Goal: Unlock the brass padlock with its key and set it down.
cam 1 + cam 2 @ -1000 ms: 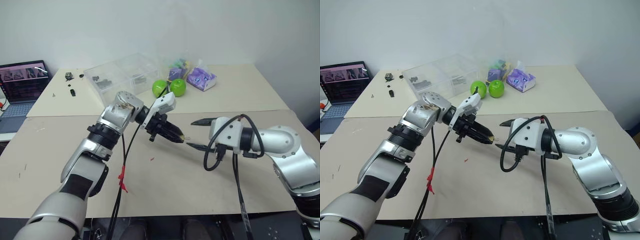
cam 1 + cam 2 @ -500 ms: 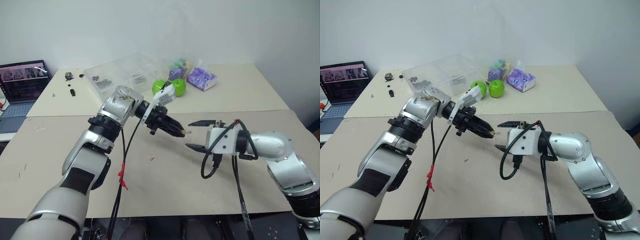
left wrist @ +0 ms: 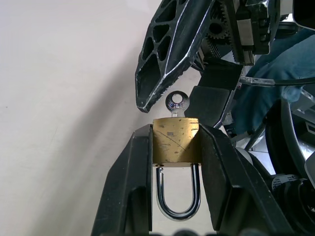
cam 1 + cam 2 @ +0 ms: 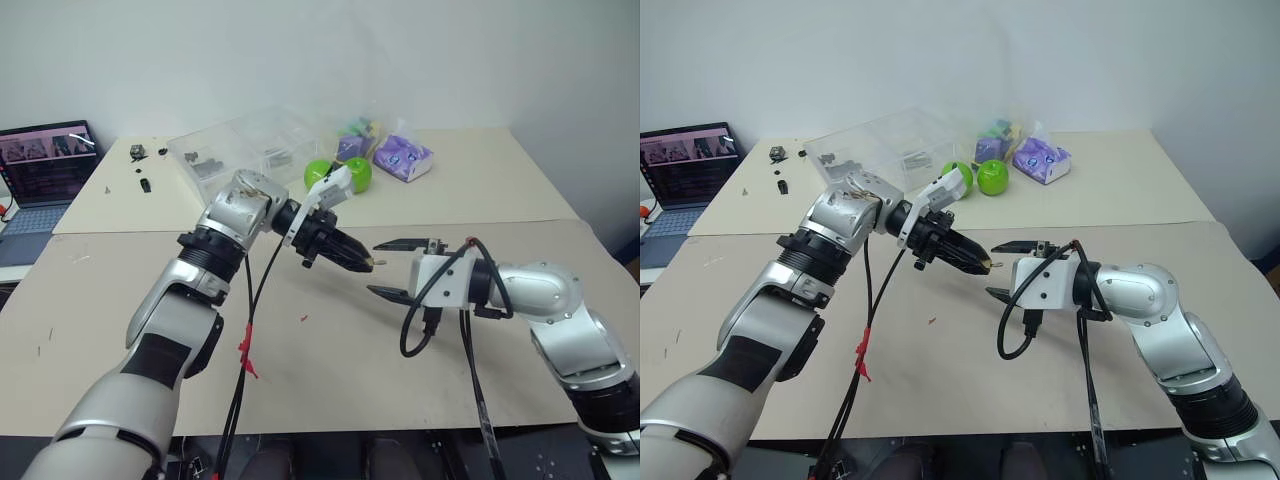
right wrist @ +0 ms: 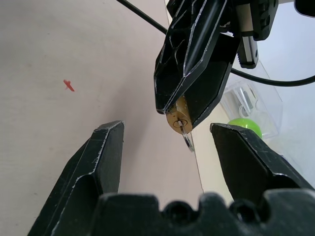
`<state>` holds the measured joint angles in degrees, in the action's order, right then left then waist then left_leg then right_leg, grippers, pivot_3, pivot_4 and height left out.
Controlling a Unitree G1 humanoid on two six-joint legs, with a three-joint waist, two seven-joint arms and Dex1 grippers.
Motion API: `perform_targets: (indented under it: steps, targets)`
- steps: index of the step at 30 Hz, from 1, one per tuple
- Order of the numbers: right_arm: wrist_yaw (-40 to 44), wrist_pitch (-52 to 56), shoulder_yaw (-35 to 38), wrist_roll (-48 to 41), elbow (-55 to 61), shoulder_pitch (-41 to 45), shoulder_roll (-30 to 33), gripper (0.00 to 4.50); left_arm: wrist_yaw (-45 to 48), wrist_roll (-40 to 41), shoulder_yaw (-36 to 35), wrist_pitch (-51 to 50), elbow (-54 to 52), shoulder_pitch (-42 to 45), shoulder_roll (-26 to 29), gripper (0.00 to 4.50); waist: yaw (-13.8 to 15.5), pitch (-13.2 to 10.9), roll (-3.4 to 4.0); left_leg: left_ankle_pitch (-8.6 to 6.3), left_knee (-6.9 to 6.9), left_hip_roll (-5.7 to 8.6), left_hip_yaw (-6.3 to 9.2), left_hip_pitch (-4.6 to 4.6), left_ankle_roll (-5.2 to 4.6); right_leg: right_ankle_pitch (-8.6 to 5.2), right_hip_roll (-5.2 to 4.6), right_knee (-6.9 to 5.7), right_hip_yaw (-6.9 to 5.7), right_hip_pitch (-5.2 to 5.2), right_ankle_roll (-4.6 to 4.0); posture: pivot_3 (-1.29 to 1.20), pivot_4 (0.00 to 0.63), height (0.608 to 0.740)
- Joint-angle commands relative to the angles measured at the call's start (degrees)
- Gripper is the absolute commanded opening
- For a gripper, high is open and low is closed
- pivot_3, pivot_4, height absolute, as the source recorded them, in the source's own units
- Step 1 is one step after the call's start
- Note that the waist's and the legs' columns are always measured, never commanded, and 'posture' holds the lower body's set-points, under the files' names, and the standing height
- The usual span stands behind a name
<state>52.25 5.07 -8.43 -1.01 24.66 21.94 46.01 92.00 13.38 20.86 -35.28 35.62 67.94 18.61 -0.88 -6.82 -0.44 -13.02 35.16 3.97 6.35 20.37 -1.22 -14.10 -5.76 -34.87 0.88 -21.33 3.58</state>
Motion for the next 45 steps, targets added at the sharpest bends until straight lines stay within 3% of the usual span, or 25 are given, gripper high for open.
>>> perform_targets:
  steps: [1,8,11,18,21,45]
  targets:
    - [-0.62,-1.67,1.48,-0.02,1.08,1.37,-0.36,3.37,0.26,0.18,-1.18,0.47,-0.08,1.96,-0.5,0.85,0.01,0.0,0.0,0.0,0.0,0.0,0.0,0.0,0.0,0.0,0.0,0.0,0.0,0.0,0.0,0.0,0.15,0.74]
    - [-0.73,-1.49,1.57,-0.05,1.44,1.24,-0.74,3.37,0.41,0.1,-1.12,0.36,-0.08,1.92,-0.77,0.85,-0.03,0.0,0.0,0.0,0.0,0.0,0.0,0.0,0.0,0.0,0.0,0.0,0.0,0.0,0.0,0.0,0.15,0.74]
    - [-0.81,-1.43,1.62,-0.04,1.46,1.21,-0.88,2.75,0.39,0.11,-1.1,0.27,-0.13,1.93,-0.87,0.85,-0.01,0.0,0.0,0.0,0.0,0.0,0.0,0.0,0.0,0.0,0.01,-0.01,0.0,0.0,0.0,0.0,0.15,0.74]
    - [-1.04,-1.46,1.64,0.01,1.42,1.19,-1.15,0.48,0.49,0.06,-1.02,0.29,-0.2,1.9,-0.93,0.85,-0.04,0.0,0.0,0.0,0.0,0.0,0.0,-0.01,0.0,0.0,0.01,-0.01,0.01,0.0,0.0,0.0,0.15,0.74]
    - [-0.97,-1.55,1.66,0.15,1.3,1.22,-1.3,0.13,0.49,-0.06,-1.12,0.32,-0.16,1.84,-1.07,0.85,0.0,0.0,0.0,0.0,0.01,-0.02,0.0,0.0,0.0,0.0,0.03,0.0,0.0,0.0,0.0,0.0,0.15,0.74]
    - [-1.56,-1.55,1.99,1.4,0.54,1.66,-1.74,0.12,0.24,-0.21,-1.34,-0.18,-0.03,1.46,-1.41,0.85,-0.02,0.0,0.0,0.0,0.01,-0.03,0.0,0.0,0.0,0.0,0.04,0.0,0.01,0.0,0.0,0.0,0.15,0.74]
